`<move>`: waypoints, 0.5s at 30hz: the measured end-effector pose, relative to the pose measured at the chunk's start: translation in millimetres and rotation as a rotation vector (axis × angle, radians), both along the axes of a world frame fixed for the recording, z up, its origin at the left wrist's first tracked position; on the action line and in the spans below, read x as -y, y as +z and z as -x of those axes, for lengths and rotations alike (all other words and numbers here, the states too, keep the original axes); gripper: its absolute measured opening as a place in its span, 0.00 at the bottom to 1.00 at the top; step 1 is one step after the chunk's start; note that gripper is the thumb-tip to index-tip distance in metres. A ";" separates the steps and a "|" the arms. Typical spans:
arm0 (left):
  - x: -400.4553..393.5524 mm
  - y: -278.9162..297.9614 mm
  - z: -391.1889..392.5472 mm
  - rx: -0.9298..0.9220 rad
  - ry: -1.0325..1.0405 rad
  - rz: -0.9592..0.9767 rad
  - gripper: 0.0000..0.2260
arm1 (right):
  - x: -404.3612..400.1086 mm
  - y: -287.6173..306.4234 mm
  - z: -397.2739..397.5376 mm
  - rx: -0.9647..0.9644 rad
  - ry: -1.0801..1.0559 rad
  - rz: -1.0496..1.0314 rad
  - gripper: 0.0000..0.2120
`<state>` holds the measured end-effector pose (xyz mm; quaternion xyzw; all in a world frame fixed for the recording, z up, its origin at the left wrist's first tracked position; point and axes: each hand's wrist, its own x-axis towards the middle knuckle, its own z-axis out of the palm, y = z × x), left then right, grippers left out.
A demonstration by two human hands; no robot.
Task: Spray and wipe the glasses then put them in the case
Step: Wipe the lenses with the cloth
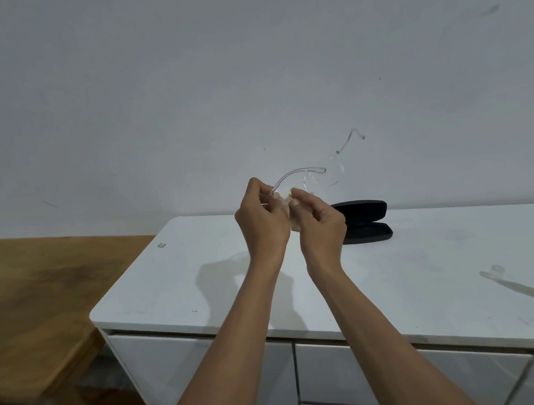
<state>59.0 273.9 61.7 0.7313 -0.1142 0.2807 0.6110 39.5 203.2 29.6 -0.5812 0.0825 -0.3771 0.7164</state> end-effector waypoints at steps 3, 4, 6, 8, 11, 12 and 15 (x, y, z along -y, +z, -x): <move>-3.3 -2.6 -3.3 -0.023 0.017 0.021 0.05 | -4.6 -0.5 -3.2 0.011 -0.094 0.054 0.08; -4.2 -4.1 -4.3 -0.034 0.020 0.029 0.05 | -5.9 -0.7 -3.9 0.013 -0.126 0.061 0.07; -5.3 -7.3 -5.7 -0.055 0.026 0.043 0.04 | -8.0 -1.3 -3.8 0.023 -0.163 0.064 0.03; -5.3 -10.2 -5.8 -0.078 0.035 0.060 0.04 | -9.2 -3.1 -4.1 0.034 -0.184 0.076 0.03; -5.0 -12.5 -4.8 -0.107 0.035 0.091 0.04 | -10.7 -9.5 -3.4 0.045 -0.161 0.095 0.04; -5.2 -13.6 -4.9 -0.116 0.032 0.099 0.04 | -11.3 -11.9 -2.7 0.046 -0.156 0.108 0.05; -5.4 -18.1 -3.8 -0.129 0.023 0.104 0.05 | -12.5 -16.2 -1.0 0.026 -0.187 0.150 0.06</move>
